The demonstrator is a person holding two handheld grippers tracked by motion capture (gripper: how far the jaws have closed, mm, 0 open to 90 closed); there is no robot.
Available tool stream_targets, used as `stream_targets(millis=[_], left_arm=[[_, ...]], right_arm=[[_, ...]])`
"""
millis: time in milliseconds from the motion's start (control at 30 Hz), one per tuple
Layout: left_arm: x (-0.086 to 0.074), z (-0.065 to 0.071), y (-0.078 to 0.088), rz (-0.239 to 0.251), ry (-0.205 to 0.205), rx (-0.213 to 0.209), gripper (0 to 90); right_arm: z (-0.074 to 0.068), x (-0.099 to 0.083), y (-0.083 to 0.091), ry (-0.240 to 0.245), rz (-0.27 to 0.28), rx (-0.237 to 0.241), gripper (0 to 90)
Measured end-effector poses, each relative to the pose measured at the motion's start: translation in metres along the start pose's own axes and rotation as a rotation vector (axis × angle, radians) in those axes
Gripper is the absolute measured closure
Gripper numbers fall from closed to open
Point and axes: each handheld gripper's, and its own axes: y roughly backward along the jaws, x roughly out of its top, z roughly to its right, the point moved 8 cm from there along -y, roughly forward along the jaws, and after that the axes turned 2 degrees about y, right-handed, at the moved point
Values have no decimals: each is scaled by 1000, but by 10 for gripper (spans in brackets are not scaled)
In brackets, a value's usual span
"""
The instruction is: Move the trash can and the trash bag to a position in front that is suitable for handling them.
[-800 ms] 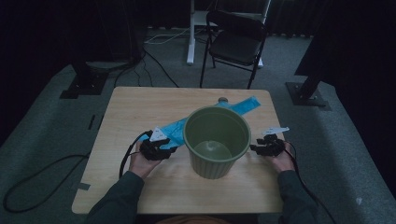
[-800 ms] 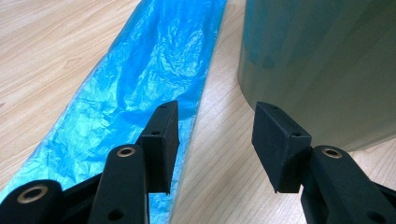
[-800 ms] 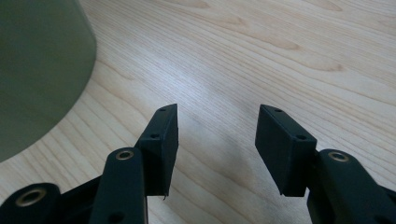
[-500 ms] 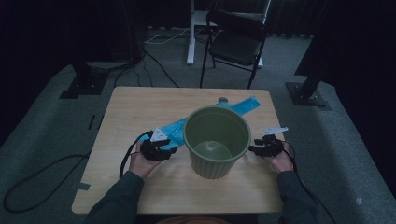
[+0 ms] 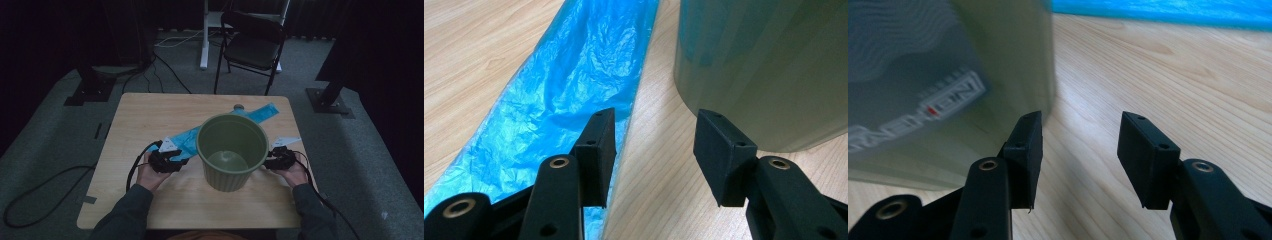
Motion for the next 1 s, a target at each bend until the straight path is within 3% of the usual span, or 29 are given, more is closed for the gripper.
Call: stream_targets(millis=[1000], left_arm=[[-4, -8, 7, 0, 8, 42, 516]], right_arm=[[-29, 17, -13, 85, -4, 59, 582]])
